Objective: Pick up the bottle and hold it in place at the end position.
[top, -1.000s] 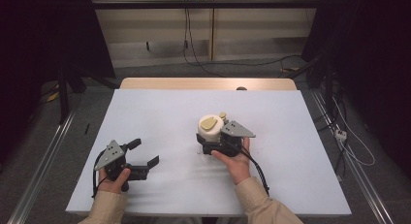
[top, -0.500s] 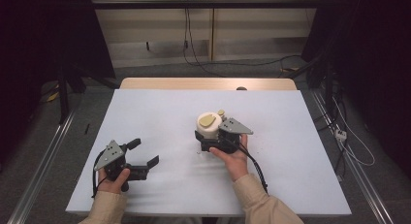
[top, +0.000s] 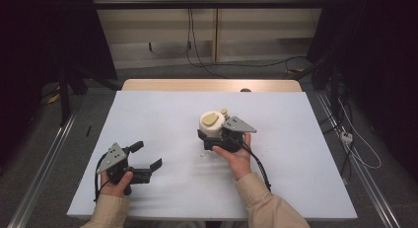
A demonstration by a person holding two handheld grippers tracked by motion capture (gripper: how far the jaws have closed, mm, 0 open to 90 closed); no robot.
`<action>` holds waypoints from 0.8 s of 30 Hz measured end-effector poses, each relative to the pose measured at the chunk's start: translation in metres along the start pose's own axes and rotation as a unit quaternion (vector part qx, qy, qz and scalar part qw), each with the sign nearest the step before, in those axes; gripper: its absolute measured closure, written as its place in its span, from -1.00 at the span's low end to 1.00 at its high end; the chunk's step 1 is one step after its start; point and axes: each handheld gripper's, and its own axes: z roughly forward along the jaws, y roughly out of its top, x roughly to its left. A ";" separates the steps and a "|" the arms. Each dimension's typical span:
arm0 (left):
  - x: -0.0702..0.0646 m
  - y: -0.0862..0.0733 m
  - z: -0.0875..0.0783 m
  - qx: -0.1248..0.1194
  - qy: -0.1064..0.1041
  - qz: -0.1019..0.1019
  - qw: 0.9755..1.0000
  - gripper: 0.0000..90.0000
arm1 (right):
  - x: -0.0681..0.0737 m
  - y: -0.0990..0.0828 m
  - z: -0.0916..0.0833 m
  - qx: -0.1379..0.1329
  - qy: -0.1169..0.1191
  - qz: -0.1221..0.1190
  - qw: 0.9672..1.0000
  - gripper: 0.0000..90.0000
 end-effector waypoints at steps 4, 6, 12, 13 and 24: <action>0.000 0.000 0.000 0.000 0.000 -0.001 1.000 -0.94 | -0.001 0.002 0.001 -0.004 0.000 0.001 1.000 -0.85; 0.000 0.000 0.000 0.000 0.001 -0.002 1.000 -0.94 | -0.001 0.002 0.001 -0.004 -0.001 0.001 1.000 -0.85; 0.000 -0.001 0.001 0.001 -0.001 -0.002 1.000 -0.94 | -0.003 0.002 0.003 -0.003 -0.002 0.004 1.000 -0.85; 0.000 -0.001 0.001 0.001 -0.001 -0.002 1.000 -0.94 | -0.003 0.002 0.003 -0.003 -0.002 0.004 1.000 -0.85; 0.000 -0.001 0.000 0.002 0.003 -0.001 1.000 -0.94 | -0.004 0.006 0.011 -0.005 0.002 -0.001 1.000 -0.85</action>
